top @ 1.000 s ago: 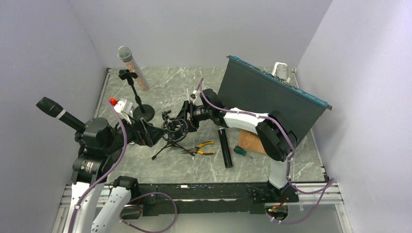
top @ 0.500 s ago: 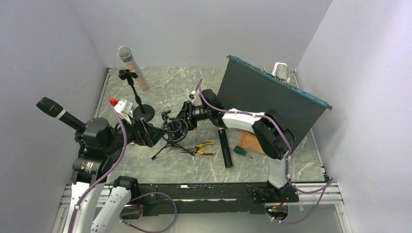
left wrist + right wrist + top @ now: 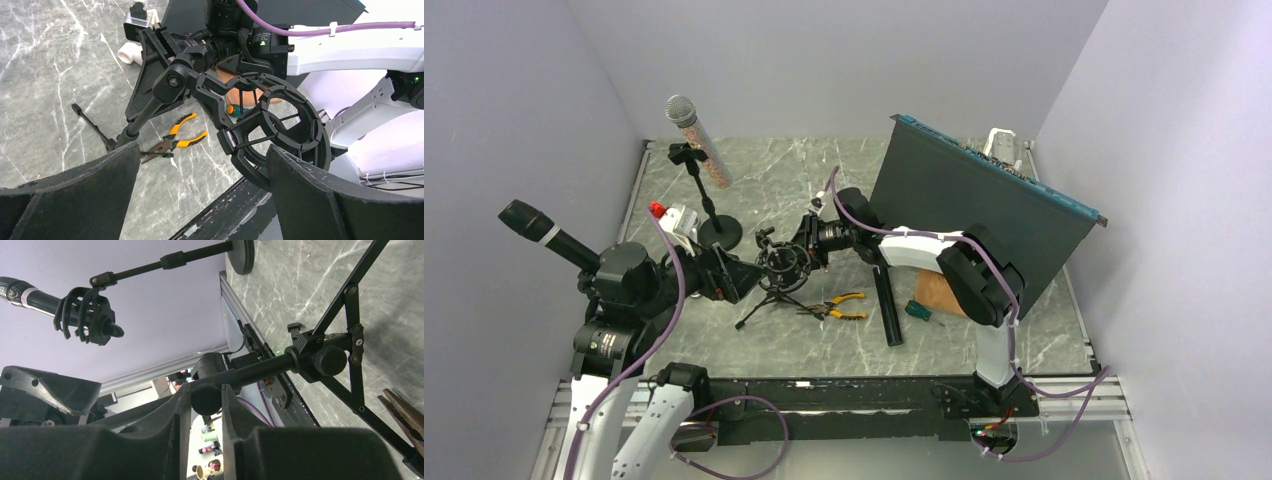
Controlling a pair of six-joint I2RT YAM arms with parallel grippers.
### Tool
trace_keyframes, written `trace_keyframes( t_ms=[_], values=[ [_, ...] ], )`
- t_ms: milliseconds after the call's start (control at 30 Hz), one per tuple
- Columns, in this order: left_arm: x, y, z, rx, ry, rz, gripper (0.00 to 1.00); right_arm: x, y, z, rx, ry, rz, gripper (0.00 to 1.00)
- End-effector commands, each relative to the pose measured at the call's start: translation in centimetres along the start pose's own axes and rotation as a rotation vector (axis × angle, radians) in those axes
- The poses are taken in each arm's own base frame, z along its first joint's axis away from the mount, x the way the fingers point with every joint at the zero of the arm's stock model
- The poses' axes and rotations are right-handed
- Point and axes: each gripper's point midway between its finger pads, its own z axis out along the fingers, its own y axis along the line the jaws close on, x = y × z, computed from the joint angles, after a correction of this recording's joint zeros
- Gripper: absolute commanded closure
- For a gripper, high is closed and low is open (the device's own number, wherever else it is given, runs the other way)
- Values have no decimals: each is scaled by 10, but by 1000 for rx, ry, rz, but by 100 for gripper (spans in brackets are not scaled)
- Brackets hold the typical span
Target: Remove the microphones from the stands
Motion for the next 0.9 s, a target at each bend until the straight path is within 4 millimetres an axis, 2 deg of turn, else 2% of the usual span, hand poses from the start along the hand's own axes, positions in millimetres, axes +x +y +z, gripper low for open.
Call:
trace_keyframes(
  t_ms=[0,100,267,500,867],
  values=[
    [15,10,-3,-51,56,-4,2,7,15,1,-64,33,-43,84],
    [16,10,-4,-51,58,-7,2,9,16,1,-84,41,-65,100],
    [19,12,-4,-55,58,-10,2,9,17,3,-133,53,-173,100],
    [17,10,-6,-56,51,-4,2,11,29,-3,-320,-6,-401,100],
    [20,11,-8,-60,46,-8,2,6,9,-3,-393,-126,-847,100]
  ],
)
